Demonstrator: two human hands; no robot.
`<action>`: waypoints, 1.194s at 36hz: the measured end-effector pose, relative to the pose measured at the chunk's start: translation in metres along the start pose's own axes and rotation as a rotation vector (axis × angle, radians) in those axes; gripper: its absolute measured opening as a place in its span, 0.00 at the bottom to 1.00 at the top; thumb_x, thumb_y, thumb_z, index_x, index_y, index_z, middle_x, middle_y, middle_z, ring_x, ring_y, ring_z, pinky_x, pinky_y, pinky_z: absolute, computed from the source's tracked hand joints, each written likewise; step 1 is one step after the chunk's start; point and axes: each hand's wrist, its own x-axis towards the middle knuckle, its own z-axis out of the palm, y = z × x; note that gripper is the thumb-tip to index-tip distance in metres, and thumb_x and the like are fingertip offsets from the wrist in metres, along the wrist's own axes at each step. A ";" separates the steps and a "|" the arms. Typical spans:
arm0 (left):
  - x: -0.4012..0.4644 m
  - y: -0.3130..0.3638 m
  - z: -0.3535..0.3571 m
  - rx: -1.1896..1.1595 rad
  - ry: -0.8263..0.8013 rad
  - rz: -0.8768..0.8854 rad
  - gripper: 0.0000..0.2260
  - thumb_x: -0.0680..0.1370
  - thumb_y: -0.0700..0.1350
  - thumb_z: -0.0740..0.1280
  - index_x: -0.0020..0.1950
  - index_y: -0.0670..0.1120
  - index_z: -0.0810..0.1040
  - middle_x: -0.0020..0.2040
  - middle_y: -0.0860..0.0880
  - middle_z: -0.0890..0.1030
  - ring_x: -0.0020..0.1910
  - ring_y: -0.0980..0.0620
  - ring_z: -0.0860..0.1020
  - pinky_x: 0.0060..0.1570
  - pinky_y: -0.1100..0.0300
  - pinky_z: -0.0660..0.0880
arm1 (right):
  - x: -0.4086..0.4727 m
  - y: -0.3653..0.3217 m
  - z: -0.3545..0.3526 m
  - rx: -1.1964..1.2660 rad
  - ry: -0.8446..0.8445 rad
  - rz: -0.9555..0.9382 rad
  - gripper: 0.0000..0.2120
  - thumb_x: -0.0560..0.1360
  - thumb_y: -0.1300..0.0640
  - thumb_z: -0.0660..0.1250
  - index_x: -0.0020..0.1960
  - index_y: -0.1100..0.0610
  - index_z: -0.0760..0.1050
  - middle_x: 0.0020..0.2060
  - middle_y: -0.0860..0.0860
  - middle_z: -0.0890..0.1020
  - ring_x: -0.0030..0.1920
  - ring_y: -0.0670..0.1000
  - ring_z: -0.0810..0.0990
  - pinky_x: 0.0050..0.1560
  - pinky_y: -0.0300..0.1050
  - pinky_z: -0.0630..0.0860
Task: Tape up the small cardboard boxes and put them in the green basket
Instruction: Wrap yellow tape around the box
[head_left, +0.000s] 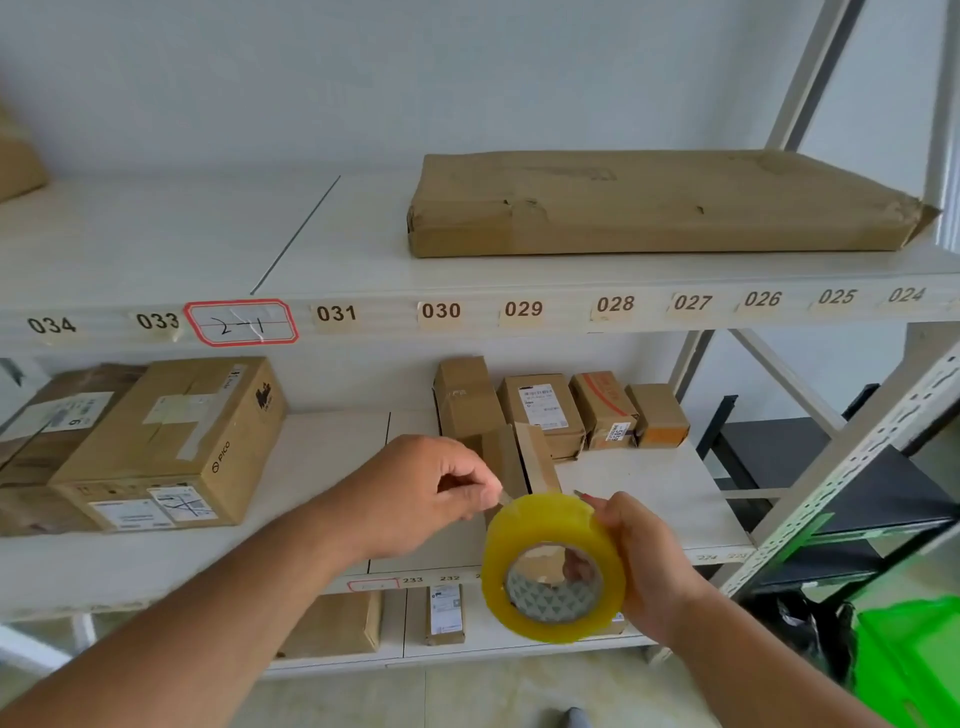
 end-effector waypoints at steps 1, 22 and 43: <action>0.000 0.002 0.000 0.073 0.028 0.048 0.04 0.79 0.51 0.70 0.52 0.57 0.84 0.45 0.62 0.82 0.47 0.62 0.80 0.51 0.58 0.79 | 0.000 0.000 0.000 0.047 -0.018 0.026 0.18 0.64 0.52 0.65 0.47 0.63 0.74 0.35 0.60 0.75 0.35 0.57 0.76 0.41 0.49 0.77; 0.007 0.050 0.030 0.407 -0.022 0.093 0.09 0.84 0.56 0.57 0.47 0.57 0.72 0.41 0.58 0.77 0.40 0.58 0.76 0.37 0.61 0.72 | -0.051 0.064 0.037 -0.517 0.183 -0.483 0.16 0.74 0.33 0.66 0.54 0.42 0.76 0.44 0.51 0.82 0.44 0.52 0.80 0.48 0.55 0.81; 0.107 0.045 0.036 0.110 0.098 -0.192 0.04 0.79 0.46 0.70 0.47 0.53 0.84 0.42 0.57 0.84 0.39 0.62 0.83 0.46 0.61 0.79 | -0.022 0.044 -0.049 -0.756 0.388 0.105 0.29 0.73 0.25 0.59 0.47 0.51 0.76 0.39 0.47 0.80 0.42 0.48 0.80 0.46 0.47 0.77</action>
